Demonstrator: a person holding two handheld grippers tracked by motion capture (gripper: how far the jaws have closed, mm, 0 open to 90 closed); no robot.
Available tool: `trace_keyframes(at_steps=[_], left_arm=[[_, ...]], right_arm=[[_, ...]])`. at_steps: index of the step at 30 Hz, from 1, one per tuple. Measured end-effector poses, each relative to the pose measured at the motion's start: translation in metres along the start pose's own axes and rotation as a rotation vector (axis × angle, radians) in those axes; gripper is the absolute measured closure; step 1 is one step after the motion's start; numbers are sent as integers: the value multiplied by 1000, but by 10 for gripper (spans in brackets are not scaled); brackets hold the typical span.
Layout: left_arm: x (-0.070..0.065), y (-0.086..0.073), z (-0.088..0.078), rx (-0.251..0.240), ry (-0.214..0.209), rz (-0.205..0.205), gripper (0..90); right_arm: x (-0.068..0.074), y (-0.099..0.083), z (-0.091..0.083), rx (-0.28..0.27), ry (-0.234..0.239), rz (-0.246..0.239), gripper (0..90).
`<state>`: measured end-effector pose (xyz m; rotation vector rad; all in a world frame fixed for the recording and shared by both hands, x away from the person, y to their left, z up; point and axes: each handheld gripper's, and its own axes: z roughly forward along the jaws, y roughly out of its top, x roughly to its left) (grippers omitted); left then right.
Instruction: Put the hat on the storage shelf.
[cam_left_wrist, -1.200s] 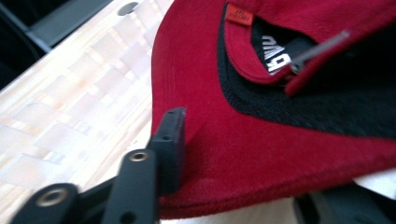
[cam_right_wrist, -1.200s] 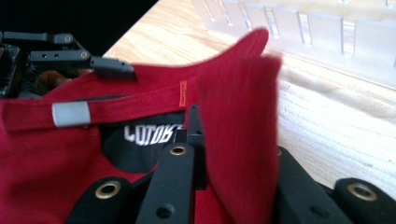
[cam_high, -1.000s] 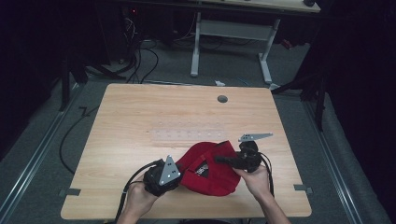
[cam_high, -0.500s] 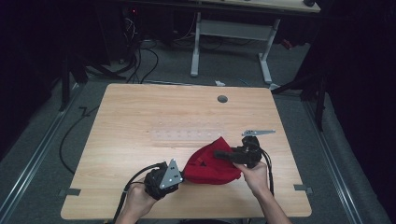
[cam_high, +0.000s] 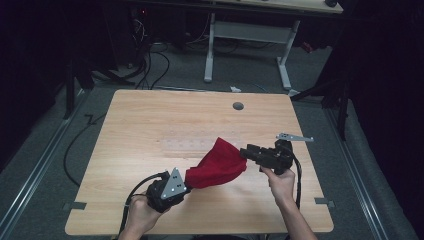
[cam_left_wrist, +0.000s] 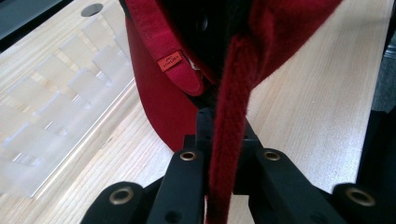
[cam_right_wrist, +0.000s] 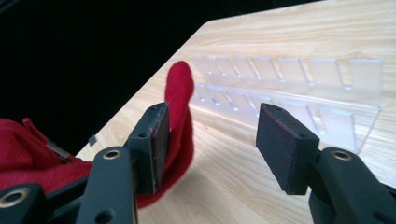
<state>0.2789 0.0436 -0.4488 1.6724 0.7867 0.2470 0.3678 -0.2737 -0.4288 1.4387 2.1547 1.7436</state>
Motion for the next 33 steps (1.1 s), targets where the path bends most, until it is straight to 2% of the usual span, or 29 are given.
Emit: trace_keyframes(at_steps=[6, 7, 10, 13, 18, 19, 20, 21, 22, 24, 25, 26, 31, 33], left_arm=[[6, -3, 1, 13, 21, -9, 857], [7, -3, -1, -1, 23, -23, 856], [10, -1, -3, -15, 28, -28, 856], [17, 3, -4, -36, 42, -48, 856], [22, 7, -3, -65, 46, -92, 855], [22, 7, -3, -65, 46, -92, 856], [25, 9, -3, -74, 48, -106, 856], [25, 9, -3, -74, 48, -106, 855], [29, 11, -2, -83, 49, -122, 856], [31, 13, -2, -90, 49, -137, 856], [31, 13, -2, -90, 49, -137, 855], [34, 15, -3, -101, 50, -153, 855], [40, 20, -5, -119, 61, -180, 855], [41, 21, -5, -123, 61, -183, 855]], right_arm=[[-6, -6, -1, -39, -11, 12, 413], [-7, -7, -2, -39, -19, 10, 413], [-9, -9, -3, -40, -32, 5, 411], [-16, -18, -1, -19, -74, -7, 404], [-27, -39, 10, 53, -152, -32, 399], [-27, -39, 10, 53, -152, -32, 399], [-31, -48, 15, 86, -188, -37, 397], [-31, -48, 15, 86, -188, -37, 397], [-35, -55, 20, 121, -226, -59, 394], [-37, -62, 25, 151, -271, -82, 394], [-37, -62, 25, 151, -271, -82, 394], [-39, -67, 30, 176, -312, -103, 393], [-40, -76, 39, 205, -416, -185, 392], [-40, -79, 41, 209, -443, -206, 391]])
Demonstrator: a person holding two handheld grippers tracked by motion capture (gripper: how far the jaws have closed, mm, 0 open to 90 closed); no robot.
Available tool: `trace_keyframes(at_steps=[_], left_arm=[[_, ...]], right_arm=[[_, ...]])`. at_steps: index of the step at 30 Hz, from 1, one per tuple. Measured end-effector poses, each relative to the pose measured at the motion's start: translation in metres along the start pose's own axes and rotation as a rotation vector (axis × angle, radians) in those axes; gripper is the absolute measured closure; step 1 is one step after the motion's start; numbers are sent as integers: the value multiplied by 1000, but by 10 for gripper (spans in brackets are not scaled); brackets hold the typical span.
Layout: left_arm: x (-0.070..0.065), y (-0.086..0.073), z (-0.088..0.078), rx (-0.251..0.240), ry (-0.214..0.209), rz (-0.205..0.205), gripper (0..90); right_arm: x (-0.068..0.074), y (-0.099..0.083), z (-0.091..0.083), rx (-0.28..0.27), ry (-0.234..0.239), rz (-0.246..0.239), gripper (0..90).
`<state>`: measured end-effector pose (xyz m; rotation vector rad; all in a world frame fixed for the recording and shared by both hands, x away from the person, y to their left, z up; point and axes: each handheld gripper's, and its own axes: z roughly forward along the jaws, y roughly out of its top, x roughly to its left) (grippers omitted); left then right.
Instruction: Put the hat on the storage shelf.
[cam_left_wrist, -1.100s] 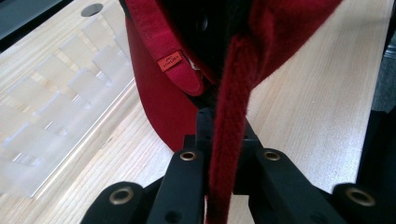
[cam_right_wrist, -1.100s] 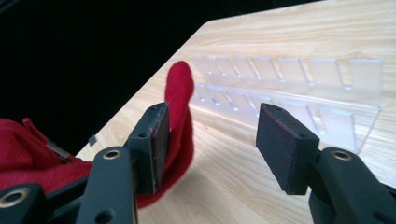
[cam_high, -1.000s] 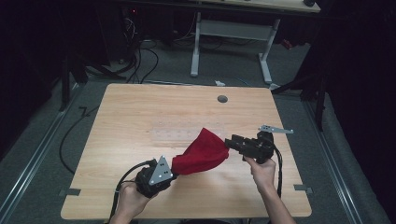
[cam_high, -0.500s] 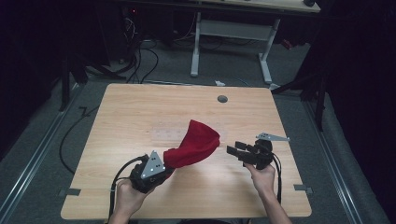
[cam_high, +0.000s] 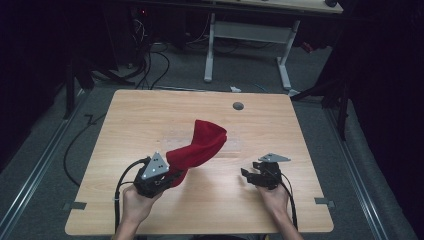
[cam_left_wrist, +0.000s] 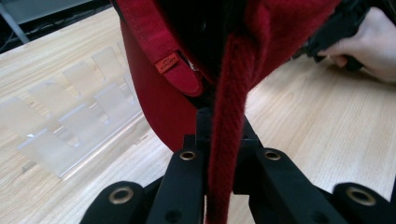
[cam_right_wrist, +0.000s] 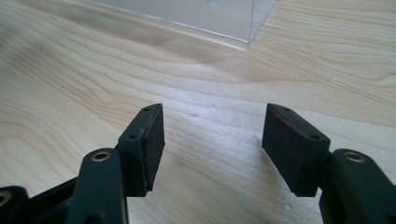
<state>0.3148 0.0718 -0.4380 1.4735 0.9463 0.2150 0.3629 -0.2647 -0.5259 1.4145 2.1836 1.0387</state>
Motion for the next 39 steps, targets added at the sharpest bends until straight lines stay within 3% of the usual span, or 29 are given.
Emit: trace_keyframes(at_steps=[9, 12, 20, 30, 39], left_arm=[[8, 14, -1, -44, 3, -45, 853], [11, 19, 0, -52, 11, -53, 853], [21, 33, 1, -102, 18, -108, 853], [28, 53, 6, -159, 19, -143, 853], [41, 67, 13, -205, 45, -165, 853]], right_arm=[[4, -3, 5, 5, -81, -31, 369], [8, -2, 7, 13, -113, -71, 333], [7, -2, 8, 21, -123, -51, 285], [7, -2, 8, 20, -122, -51, 284], [7, -2, 8, 21, -122, -51, 283]])
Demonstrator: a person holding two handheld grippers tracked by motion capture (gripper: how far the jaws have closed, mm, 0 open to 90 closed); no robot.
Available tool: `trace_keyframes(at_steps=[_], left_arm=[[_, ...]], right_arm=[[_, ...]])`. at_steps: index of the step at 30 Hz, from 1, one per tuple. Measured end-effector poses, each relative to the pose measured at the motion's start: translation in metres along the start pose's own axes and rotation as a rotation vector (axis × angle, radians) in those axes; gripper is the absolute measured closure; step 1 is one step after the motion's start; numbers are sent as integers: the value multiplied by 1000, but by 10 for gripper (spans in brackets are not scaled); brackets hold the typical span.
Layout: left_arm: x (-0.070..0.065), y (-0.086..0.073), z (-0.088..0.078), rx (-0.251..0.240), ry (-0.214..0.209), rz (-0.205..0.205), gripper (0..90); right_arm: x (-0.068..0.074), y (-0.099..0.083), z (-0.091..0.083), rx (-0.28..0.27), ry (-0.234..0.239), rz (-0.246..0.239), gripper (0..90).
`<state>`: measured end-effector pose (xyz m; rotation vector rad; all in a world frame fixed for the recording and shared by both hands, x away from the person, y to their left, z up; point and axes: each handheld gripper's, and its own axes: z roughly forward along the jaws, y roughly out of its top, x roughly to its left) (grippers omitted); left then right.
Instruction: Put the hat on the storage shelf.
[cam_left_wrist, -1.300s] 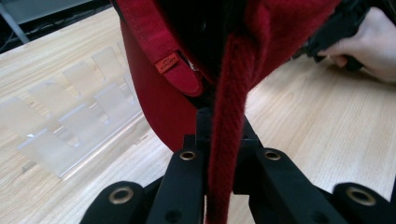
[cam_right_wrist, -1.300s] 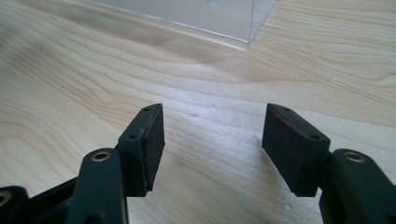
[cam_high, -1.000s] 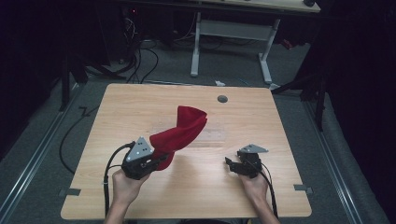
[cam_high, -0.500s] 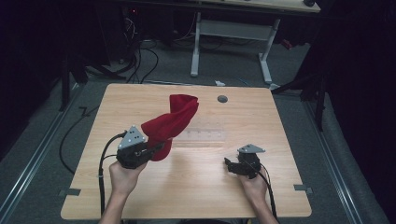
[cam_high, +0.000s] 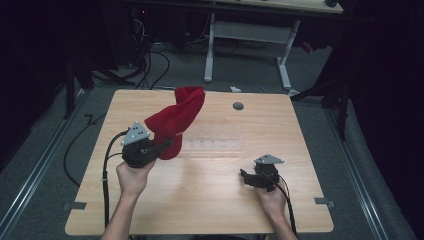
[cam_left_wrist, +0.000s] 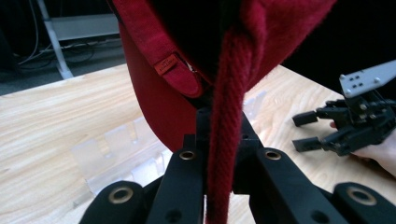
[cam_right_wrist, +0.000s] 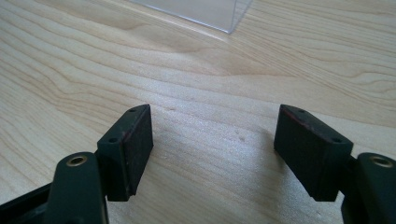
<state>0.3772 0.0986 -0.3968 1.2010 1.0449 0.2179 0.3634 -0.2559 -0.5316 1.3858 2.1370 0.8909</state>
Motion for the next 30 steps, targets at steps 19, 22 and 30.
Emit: trace_keyframes(at_steps=[19, 22, 30], left_arm=[[39, 16, 21, -70, 73, -10, 853], [42, 17, 24, -69, 83, 0, 853], [46, 15, 35, -58, 96, 39, 853]], right_arm=[[0, 0, 0, 0, 1, 1, 281], [0, 0, 0, 1, 0, 1, 281], [0, 0, 0, 1, 1, 1, 281]])
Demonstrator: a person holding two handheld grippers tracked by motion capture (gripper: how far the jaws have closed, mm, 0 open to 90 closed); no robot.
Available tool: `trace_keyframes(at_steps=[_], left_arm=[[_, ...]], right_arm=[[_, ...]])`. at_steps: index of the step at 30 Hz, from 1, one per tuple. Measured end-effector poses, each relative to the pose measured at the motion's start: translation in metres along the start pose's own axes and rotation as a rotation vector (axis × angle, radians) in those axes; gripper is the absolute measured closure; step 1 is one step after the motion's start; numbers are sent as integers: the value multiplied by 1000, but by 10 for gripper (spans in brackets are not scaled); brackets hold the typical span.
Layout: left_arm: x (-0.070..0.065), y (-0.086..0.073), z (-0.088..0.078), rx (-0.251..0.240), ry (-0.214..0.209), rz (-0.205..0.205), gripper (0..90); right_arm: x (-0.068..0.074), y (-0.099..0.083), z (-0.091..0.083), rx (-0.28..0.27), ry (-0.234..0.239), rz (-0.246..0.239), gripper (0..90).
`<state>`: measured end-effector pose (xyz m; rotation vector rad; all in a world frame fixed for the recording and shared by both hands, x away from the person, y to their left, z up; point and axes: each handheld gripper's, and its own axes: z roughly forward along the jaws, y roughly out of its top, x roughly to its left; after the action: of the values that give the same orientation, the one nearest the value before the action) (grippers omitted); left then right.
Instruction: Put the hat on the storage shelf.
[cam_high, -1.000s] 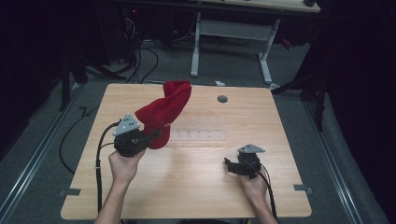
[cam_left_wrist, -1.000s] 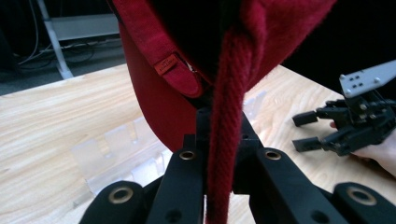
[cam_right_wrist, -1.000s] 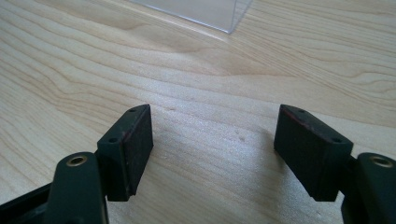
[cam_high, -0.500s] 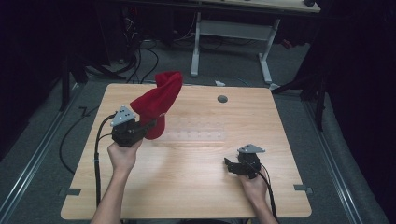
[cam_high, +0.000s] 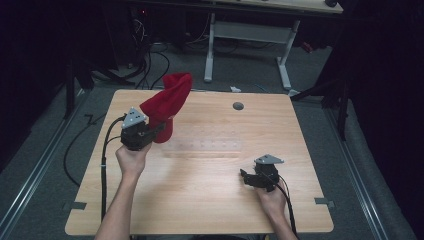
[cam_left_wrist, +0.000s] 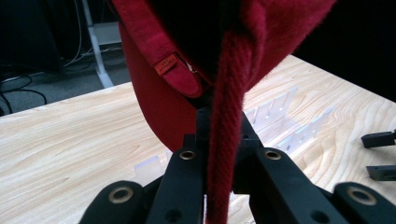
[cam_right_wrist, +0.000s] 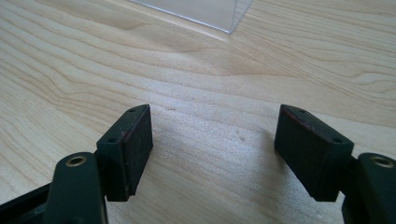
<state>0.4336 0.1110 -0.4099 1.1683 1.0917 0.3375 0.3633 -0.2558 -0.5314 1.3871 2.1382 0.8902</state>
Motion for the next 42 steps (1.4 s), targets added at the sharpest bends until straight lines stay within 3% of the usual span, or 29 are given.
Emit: trace_keyframes(at_steps=[28, 42], left_arm=[[18, -17, 17, 0, 73, -21, 852], [23, -26, 16, -16, 81, -36, 849]], right_arm=[[0, 0, 0, -2, -1, 1, 277], [0, 0, 0, -2, -1, -1, 276]])
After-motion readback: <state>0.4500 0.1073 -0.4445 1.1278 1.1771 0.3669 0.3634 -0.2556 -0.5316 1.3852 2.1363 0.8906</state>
